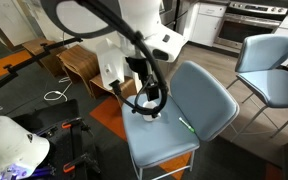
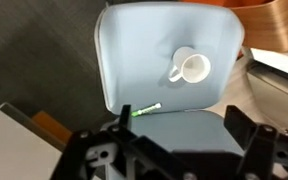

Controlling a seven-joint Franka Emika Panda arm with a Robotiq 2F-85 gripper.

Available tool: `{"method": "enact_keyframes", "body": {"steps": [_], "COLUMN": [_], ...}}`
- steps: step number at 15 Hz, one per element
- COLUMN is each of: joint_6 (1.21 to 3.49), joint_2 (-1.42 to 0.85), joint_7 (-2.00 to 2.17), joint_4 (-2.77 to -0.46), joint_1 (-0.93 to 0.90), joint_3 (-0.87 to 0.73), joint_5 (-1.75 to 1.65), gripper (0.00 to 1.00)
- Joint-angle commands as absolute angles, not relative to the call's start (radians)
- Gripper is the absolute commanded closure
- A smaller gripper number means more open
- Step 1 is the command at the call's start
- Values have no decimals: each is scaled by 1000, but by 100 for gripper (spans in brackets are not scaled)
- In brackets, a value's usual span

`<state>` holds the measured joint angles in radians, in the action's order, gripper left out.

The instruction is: Pick up the marker and put it in the cup

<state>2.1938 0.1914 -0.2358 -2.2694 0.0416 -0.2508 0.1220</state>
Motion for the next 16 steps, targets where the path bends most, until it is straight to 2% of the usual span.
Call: {"method": "enact_keyframes", "body": {"steps": [1, 5, 10, 16], "joint_6": [2217, 2293, 2357, 2572], "joint_2": [40, -182, -436, -692], "joint_7": [-29, 197, 336, 498], "joint_4": [-2176, -2056, -1896, -1717], "joint_1": [71, 75, 98, 82], "joint_3": [-189, -161, -127, -67], "joint_5": [134, 148, 328, 516], "gripper": [0, 0, 0, 0]}}
